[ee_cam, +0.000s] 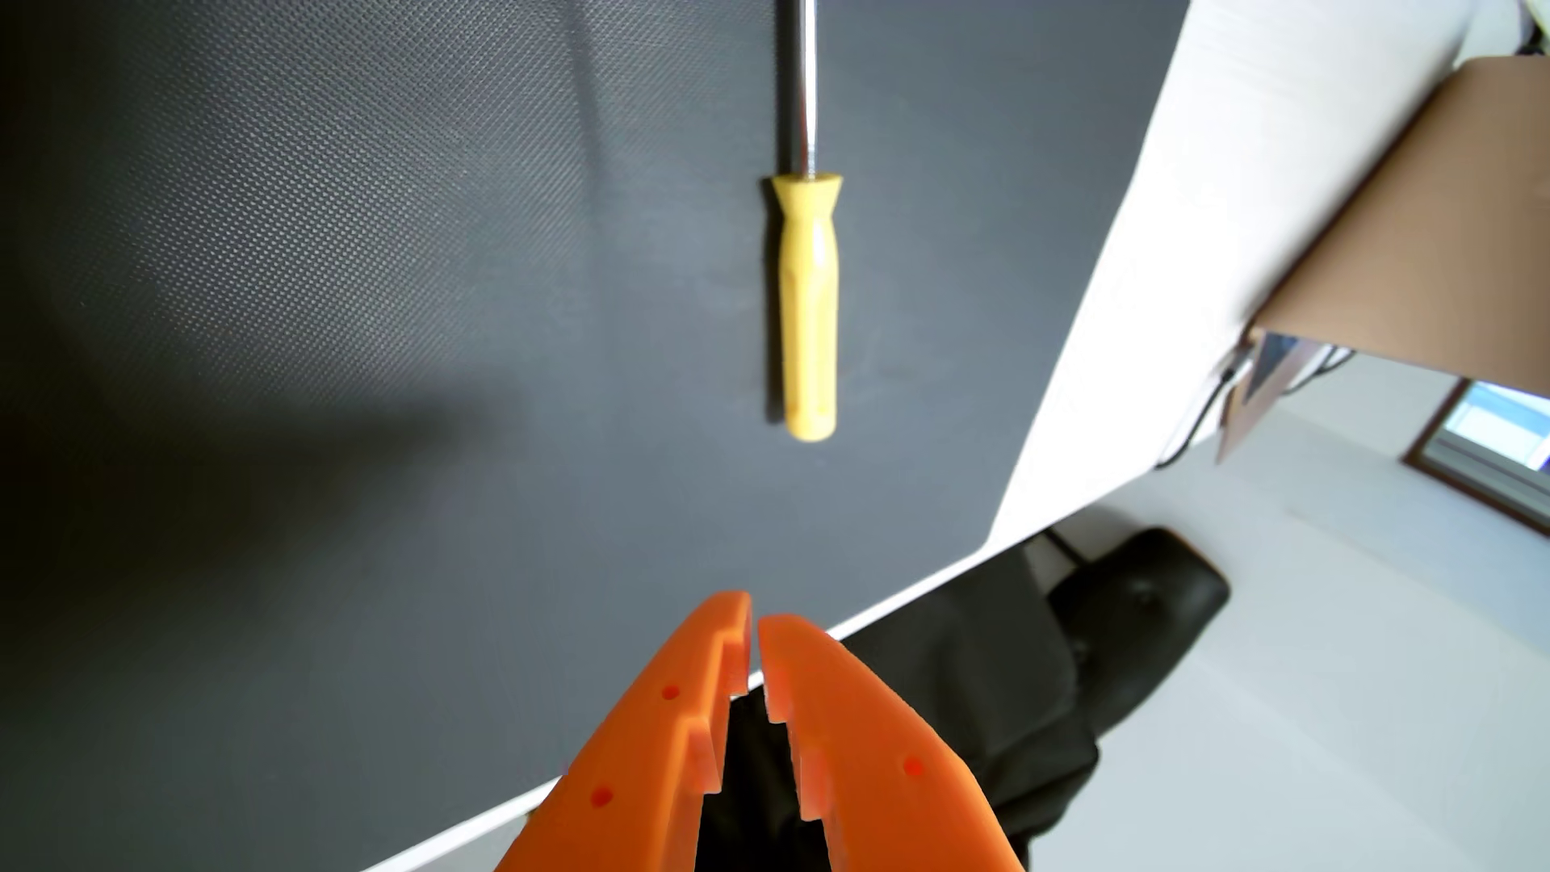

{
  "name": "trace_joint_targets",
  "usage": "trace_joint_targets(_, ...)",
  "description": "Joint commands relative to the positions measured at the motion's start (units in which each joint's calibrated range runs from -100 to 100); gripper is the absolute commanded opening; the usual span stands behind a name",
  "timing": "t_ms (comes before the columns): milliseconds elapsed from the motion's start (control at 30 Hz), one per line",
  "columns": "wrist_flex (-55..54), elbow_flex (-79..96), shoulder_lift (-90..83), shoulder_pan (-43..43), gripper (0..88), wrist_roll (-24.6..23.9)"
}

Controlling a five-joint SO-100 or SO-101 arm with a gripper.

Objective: Grab the yellow screwdriver

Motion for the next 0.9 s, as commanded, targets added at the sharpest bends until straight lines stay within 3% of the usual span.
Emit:
trace_joint_targets(0, -1.5, -5.2, 6.9, -0.3, 0.9, 0.2)
trace_joint_targets(700, -1.6, -19.8, 33.2, -5.5, 0.9, 2.0)
trace_joint_targets(867, -6.2, -20.9, 38.6, -5.5, 0.9, 2.3)
